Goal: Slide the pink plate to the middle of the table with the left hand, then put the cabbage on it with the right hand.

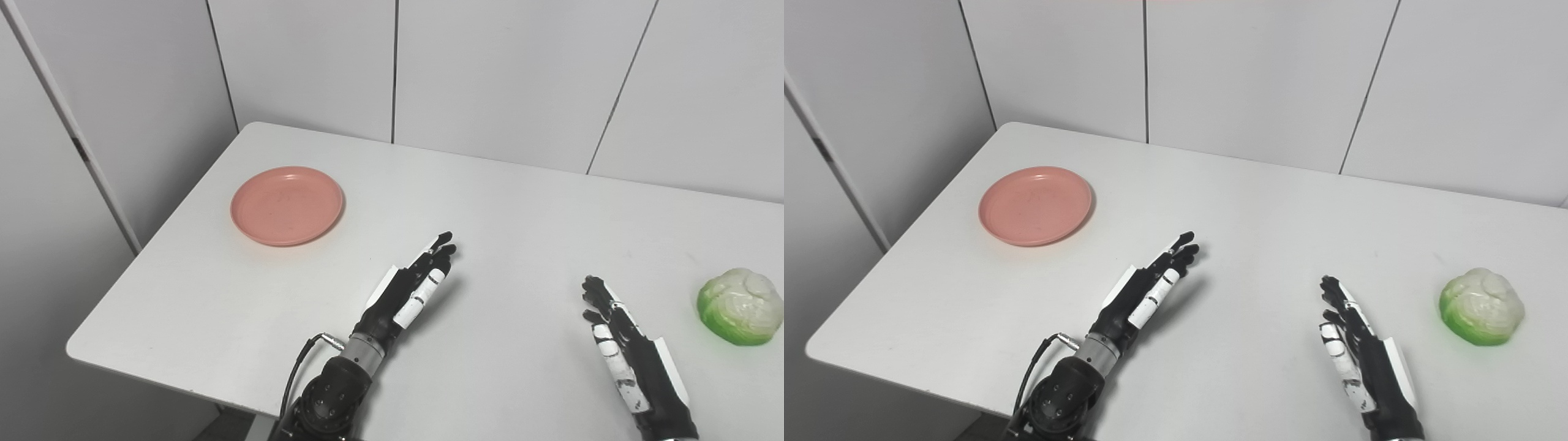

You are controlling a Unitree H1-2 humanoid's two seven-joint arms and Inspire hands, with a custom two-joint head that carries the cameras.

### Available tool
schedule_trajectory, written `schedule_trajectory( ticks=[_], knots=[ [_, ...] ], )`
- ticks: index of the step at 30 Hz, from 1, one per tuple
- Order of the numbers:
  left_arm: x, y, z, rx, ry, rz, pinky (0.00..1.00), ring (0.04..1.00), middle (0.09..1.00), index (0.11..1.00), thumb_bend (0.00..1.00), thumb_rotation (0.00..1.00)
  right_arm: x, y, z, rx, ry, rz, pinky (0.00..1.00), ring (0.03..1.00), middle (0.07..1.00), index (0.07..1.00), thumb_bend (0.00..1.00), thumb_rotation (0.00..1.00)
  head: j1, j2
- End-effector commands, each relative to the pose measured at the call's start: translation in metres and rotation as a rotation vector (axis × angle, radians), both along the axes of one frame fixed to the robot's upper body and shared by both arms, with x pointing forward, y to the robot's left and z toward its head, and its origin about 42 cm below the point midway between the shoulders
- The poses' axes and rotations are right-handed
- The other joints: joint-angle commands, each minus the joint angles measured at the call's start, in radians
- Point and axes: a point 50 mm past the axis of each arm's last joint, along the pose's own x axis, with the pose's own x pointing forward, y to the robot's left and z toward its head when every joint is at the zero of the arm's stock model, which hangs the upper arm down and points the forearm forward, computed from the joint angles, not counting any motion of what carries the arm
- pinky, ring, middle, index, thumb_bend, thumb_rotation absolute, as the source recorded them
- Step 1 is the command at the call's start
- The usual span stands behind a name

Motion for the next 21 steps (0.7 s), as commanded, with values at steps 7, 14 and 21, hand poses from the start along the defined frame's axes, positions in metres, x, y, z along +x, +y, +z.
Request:
schedule_trajectory(
  ticks=[7, 14, 21],
  knots=[
    [-0.023, 0.005, -0.020, -0.031, 0.102, 0.022, 0.92, 0.934, 0.933, 0.921, 0.50, 1.00, -0.006, -0.003, -0.008, -0.012, 0.053, -0.045, 0.87, 0.907, 0.910, 0.901, 0.30, 1.00, -0.008, 0.018],
    [-0.014, 0.008, 0.014, -0.027, 0.083, 0.011, 0.92, 0.935, 0.944, 0.937, 0.52, 1.00, -0.006, 0.002, -0.007, 0.004, 0.061, -0.054, 0.87, 0.905, 0.904, 0.898, 0.31, 1.00, 0.001, 0.024],
    [0.008, 0.018, 0.055, -0.096, -0.019, 0.031, 0.91, 0.921, 0.937, 0.929, 0.47, 1.00, -0.003, 0.003, -0.008, 0.001, 0.059, -0.051, 0.87, 0.904, 0.902, 0.898, 0.32, 1.00, 0.021, 0.019]
  ],
)
